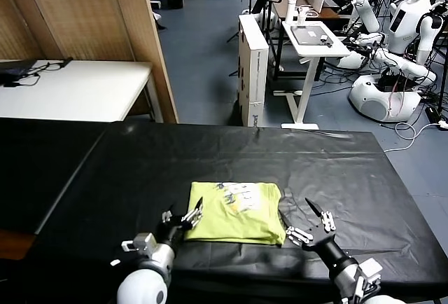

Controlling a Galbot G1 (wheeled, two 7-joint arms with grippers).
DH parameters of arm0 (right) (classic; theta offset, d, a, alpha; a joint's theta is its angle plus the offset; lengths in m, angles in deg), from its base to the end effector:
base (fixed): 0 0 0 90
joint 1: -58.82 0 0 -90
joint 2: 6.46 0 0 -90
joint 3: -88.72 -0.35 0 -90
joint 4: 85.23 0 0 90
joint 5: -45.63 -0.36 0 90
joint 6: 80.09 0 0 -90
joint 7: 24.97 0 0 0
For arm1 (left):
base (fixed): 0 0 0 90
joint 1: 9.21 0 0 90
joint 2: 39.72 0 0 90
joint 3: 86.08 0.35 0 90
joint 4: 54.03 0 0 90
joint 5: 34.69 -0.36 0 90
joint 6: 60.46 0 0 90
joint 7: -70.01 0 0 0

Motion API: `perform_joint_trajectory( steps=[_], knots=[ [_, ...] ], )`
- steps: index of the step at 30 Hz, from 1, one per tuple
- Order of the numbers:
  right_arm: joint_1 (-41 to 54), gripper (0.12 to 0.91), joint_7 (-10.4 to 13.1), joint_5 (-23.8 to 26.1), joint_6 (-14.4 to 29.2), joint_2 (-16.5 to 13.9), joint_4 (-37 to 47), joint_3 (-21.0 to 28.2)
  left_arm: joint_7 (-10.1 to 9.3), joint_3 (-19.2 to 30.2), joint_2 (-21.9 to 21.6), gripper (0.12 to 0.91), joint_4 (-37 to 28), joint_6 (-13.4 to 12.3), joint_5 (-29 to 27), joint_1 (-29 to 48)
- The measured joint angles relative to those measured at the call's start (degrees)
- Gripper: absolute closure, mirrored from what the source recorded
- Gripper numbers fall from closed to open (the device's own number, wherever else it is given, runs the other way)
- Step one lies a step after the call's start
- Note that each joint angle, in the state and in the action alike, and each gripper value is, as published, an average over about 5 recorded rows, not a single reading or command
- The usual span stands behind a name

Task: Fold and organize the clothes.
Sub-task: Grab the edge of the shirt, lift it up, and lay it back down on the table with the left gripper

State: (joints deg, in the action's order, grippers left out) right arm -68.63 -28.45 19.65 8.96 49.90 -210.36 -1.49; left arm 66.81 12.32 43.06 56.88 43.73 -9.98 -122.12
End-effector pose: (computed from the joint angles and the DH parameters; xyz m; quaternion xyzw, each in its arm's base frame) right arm 0.1618 -0.0800 -0.2730 0.1910 -0.9794 0.0125 0.0651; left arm 0.2185 -0.0209 -0.3376 -0.0793 -0.9687 0.1662 0.1663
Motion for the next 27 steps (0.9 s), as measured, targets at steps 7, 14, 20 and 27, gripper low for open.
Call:
perform_joint_trajectory(
  steps=[7, 14, 20, 27],
  knots=[
    [0.1, 0.118, 0.1, 0.0, -0.1, 0.0, 0.1, -0.1, 0.33, -0.1, 0.4, 0.219, -0.2, -0.6, 0.1, -0.9],
    [0.4, 0.118, 0.1, 0.0, -0.2, 0.1, 0.2, -0.1, 0.69, -0.1, 0.9, 0.534, -0.2, -1.0, 0.9, -1.6],
    [0.9, 0.118, 0.3, 0.1, -0.3, 0.2, 0.7, 0.0, 1.04, 0.0, 1.5, 0.843, 0.6, -0.8, 2.8, -2.3],
    [1.3, 0.118, 1.4, 0.2, -0.7, 0.9, 1.3, -0.2, 1.27, -0.8, 0.7, 0.859, 2.7, 0.7, 3.0, -2.2]
  ],
)
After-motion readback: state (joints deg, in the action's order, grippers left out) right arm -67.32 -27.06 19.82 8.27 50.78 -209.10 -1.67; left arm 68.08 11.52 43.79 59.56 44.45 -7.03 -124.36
